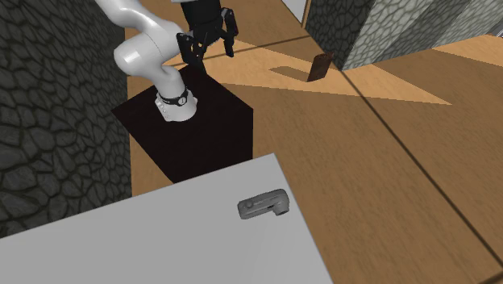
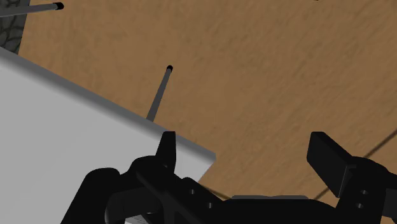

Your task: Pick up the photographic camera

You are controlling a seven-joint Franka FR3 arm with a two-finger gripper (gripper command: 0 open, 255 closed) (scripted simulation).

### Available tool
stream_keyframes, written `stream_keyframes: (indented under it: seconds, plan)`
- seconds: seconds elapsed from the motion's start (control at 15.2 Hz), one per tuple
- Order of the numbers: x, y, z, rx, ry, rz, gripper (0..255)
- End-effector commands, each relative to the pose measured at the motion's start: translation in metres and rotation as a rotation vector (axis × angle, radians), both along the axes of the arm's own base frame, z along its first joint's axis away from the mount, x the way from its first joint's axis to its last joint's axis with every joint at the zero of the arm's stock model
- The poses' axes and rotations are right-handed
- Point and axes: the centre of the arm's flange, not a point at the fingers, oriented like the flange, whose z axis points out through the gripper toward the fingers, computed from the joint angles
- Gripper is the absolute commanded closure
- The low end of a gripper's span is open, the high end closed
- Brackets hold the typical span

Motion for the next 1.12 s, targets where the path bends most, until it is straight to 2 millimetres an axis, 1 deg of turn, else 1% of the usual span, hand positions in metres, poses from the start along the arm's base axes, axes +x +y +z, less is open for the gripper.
stream_keyframes:
  seconds: [0.0,0.53,1.06]
  plan:
    - [0.000,0.000,0.000,0.000,0.000,0.000,0]
    - [0.086,-0.055,-0.039,-0.006,0.024,0.172,0]
    - [0.180,-0.095,-0.080,-0.013,0.048,0.343,0]
